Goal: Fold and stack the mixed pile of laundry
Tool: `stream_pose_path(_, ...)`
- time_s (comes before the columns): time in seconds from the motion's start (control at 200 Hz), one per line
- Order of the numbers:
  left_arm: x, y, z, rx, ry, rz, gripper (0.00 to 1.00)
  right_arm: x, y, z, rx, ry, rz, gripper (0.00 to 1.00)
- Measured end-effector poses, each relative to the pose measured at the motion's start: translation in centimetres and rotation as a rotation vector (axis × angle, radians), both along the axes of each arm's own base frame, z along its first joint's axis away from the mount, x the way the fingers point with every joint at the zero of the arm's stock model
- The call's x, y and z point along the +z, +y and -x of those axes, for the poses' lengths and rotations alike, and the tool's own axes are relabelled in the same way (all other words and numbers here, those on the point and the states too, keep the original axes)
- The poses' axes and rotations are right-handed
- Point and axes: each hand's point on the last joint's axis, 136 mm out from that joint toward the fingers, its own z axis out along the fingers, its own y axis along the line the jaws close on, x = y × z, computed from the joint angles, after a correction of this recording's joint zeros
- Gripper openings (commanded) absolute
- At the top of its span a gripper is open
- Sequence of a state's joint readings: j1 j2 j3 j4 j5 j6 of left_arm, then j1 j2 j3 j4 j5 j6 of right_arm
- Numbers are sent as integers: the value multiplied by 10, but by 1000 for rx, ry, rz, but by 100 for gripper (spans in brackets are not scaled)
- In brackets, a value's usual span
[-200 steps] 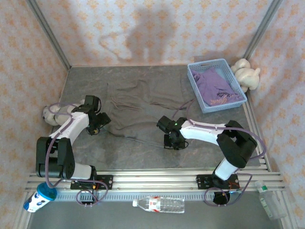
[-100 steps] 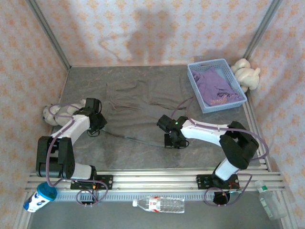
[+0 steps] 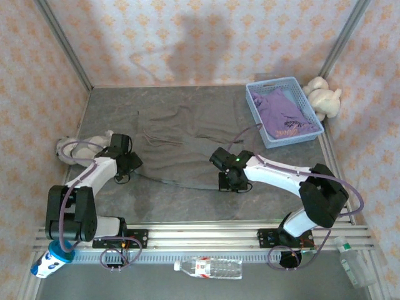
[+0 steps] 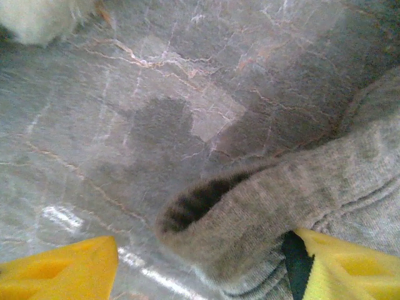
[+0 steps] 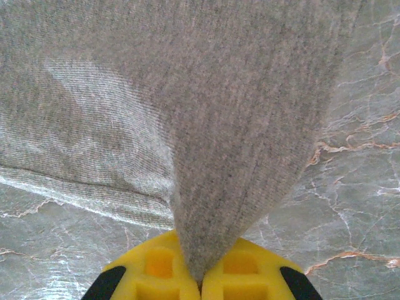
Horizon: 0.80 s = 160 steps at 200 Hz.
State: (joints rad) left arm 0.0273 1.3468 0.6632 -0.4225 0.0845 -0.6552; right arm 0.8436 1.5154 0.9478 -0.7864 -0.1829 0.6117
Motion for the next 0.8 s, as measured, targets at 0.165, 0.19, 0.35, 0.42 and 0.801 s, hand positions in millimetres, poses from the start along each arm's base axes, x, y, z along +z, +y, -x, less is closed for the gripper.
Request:
stream_pose_path(0.165,-13,-2,-7,29,-11,25,36,-1,-1,1,0,2,2,0)
stream_pose_path(0.19,-13,-2,-8,28,-15,24,32,-1,-1,1,2,4,1,0)
stream_pose_path(0.35,-9,-2,-11,34,-42,25,0,-2,0,4,14,19,-5,0)
stream_pose_path(0.42,-2,-2,-6,45,-52,30,0,-2,0,7,16,32,-14,0)
stream_pose_path(0.801,56,-8,45,78,-90,76,0,63,3,19,-47,11,-248,0)
